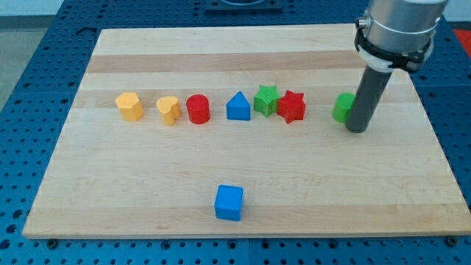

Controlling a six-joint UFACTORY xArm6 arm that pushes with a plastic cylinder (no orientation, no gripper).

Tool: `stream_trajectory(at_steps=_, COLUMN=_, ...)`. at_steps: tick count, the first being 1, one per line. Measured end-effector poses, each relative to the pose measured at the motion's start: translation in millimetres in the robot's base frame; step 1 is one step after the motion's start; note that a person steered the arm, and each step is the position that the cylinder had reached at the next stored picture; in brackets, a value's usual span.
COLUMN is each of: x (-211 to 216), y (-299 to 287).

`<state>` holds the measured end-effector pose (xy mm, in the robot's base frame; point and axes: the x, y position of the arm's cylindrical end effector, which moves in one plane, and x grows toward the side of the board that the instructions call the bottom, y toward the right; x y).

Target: Push the green circle closer to the red star

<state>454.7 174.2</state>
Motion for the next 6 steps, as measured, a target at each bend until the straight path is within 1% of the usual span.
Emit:
stream_trajectory(at_steps=1, x=0.8, y=9.8)
stream_trajectory(at_steps=2, x=2.1, y=50.0)
stream_trajectory(at_steps=3, x=-5.0, y=64.7)
stream_trajectory(at_steps=5, x=-33.1, y=63.5)
stream_trajectory(at_steps=6, x=-34.3, y=43.1)
